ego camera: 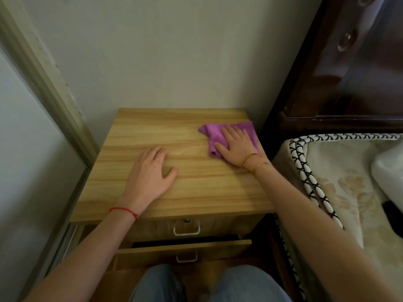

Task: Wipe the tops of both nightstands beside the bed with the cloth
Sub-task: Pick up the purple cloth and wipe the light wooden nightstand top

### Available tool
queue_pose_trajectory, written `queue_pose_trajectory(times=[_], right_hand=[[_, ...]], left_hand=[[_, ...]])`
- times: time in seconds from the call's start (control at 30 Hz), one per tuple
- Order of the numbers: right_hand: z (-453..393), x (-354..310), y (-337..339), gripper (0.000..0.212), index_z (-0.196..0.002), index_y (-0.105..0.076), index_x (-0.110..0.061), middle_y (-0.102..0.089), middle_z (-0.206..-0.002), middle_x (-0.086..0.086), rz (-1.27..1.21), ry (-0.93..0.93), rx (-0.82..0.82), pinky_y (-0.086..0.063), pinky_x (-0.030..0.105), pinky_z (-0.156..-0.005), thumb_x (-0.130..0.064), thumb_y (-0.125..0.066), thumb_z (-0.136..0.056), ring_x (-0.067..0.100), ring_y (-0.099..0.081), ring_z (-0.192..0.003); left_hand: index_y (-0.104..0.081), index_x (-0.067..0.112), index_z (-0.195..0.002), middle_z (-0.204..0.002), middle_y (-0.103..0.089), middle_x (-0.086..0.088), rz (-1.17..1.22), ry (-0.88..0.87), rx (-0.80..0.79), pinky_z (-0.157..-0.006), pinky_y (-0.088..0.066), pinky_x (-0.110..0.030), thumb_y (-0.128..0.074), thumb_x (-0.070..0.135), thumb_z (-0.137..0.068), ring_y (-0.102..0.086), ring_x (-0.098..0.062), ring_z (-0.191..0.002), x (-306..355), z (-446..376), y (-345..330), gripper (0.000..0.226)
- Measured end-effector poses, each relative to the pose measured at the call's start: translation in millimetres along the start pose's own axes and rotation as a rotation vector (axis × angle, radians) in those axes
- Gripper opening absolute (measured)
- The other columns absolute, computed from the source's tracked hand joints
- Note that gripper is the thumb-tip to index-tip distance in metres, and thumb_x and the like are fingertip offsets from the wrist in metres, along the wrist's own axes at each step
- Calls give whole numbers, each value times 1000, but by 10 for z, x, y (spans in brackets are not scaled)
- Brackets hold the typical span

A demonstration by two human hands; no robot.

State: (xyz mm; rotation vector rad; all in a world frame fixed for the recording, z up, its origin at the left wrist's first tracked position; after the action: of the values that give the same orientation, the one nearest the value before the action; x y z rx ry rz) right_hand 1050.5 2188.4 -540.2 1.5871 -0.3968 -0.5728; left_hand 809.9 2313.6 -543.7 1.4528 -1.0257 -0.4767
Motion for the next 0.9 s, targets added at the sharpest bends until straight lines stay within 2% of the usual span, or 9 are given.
queue_pose_trajectory(times=[0.13,0.2,0.3,0.37,0.57,0.63,0.77,0.83,0.9], right_hand=[[97,-175,-61,71,-152,-14,-21,-12,-159,1,-36,194,-16,1,37,-118,-58,-29,-93,20,-9,-146],[-13,85,-1,72,-151,-17,-18,-14,-158,4,-19,123,12,-1,37,-117,-57,-30,-92,22,-11,-146],[-376,481,66,69,-151,-16,-15,-12,-159,7,14,-92,-6,0,37,-117,-52,-34,-96,23,-9,-146],[-657,474,48,71,-151,-14,-15,-10,-159,6,35,-152,-13,0,38,-118,-54,-30,-95,24,-8,-146],[-920,-189,-107,69,-151,-14,-17,-12,-159,4,2,105,-30,1,37,-117,-53,-32,-96,22,-9,-146],[-927,17,-55,67,-151,-17,-16,-14,-158,5,-1,92,2,-2,36,-116,-51,-34,-96,22,-12,-145],[-997,559,40,70,-150,-19,-14,-18,-158,7,68,-128,19,-7,39,-118,-55,-30,-95,26,-17,-144],[-1021,440,7,71,-150,-18,-14,-17,-158,7,81,-110,16,-6,40,-118,-56,-29,-94,27,-16,-144],[-987,206,-46,70,-151,-17,-14,-15,-158,6,48,1,-5,-4,39,-118,-55,-31,-95,24,-13,-145]], left_hand=[[-36,16,-148,-154,-34,-7,-12,-1,-4,-119,-18,-39,-43,56,-93,-27,-23,-143,-28,-83,-37,68],[-35,16,-148,-154,-33,-6,-8,-3,5,-118,-16,-38,-40,57,-93,-26,-23,-143,-47,-86,-54,69],[-39,15,-147,-153,-35,-5,-1,-2,30,-115,-12,-33,-34,60,-90,-27,-23,-143,-49,-81,-70,72],[-40,16,-146,-152,-37,-5,-5,3,37,-115,-12,-32,-33,62,-88,-28,-23,-142,-44,-83,-77,74],[-44,17,-143,-149,-41,-3,23,15,58,-117,-19,-35,-32,63,-85,-31,-21,-140,-69,-101,-88,75],[-44,17,-143,-150,-40,-4,33,14,59,-117,-19,-36,-32,64,-85,-30,-21,-140,-67,-101,-84,75],[-42,17,-144,-150,-39,-3,27,9,54,-118,-19,-36,-32,63,-86,-29,-20,-141,-53,-101,-76,75],[-44,17,-143,-149,-40,-3,30,8,58,-118,-20,-38,-33,63,-86,-30,-21,-140,-59,-112,-81,74],[-44,17,-142,-149,-41,-3,27,7,52,-118,-22,-39,-33,63,-86,-31,-21,-140,-65,-111,-84,74]])
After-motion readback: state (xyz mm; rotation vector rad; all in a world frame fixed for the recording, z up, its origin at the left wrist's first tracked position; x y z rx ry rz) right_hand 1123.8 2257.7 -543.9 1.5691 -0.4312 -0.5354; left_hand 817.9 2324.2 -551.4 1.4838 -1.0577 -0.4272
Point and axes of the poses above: each hand's wrist, its own z-axis away from the middle knuckle, its own y-axis out of the back of the hand, x = y × z, the point moved 1 cm from there along -z, towards the middle knuckle
